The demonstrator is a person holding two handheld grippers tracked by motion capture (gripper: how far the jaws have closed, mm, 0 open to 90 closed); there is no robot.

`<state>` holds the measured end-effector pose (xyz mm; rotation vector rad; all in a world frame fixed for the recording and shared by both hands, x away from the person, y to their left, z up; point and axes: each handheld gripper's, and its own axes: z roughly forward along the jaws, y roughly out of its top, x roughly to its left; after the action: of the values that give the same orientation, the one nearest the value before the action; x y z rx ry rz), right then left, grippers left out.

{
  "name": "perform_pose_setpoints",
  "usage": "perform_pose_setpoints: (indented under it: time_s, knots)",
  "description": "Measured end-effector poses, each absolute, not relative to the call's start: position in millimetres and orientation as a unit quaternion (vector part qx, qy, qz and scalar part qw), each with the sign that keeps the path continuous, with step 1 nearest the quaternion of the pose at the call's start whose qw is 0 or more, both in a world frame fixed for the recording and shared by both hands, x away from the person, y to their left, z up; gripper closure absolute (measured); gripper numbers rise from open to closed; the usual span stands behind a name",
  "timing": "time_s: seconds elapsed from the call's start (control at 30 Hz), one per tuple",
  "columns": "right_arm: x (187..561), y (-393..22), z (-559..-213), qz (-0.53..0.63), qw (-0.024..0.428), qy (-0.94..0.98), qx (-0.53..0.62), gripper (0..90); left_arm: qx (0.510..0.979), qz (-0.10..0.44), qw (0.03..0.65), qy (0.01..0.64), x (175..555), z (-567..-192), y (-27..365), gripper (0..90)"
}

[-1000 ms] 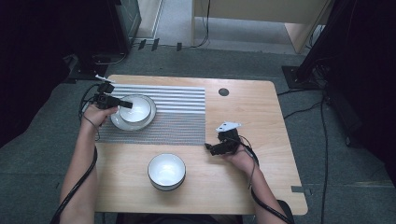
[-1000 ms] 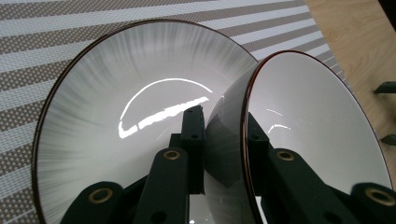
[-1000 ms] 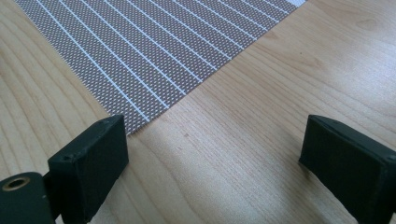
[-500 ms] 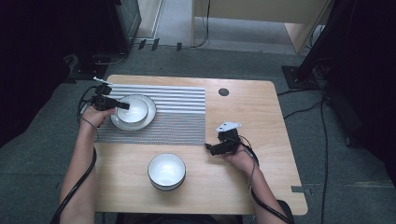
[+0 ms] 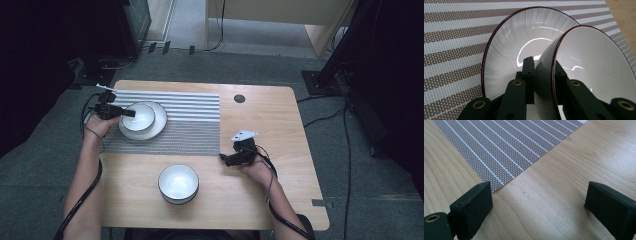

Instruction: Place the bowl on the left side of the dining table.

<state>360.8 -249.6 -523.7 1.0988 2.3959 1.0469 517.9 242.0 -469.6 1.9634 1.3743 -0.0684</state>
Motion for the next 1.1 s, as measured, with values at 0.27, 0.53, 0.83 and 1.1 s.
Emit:
perform_pose_setpoints:
  time_s: [0.27, 0.53, 0.83, 1.1]
  knots:
    - [361, -250, -524, 0.364, 0.152, 0.835, 0.383, 7.0, 0.764, -0.03, 0.364, 0.532, 516, -470, 241, 73.9]
    - [361, -250, -524, 0.365, 0.152, 0.835, 0.383, 6.9, 0.753, -0.055, 0.373, 0.54, 514, -466, 238, 50.7]
    - [361, -250, -524, 0.365, 0.152, 0.835, 0.383, 7.0, 0.749, -0.061, 0.369, 0.547, 507, -460, 237, 37.4]
    - [361, -250, -524, 0.364, 0.152, 0.835, 0.383, 6.9, 0.752, -0.047, 0.362, 0.55, 500, -453, 239, 37.8]
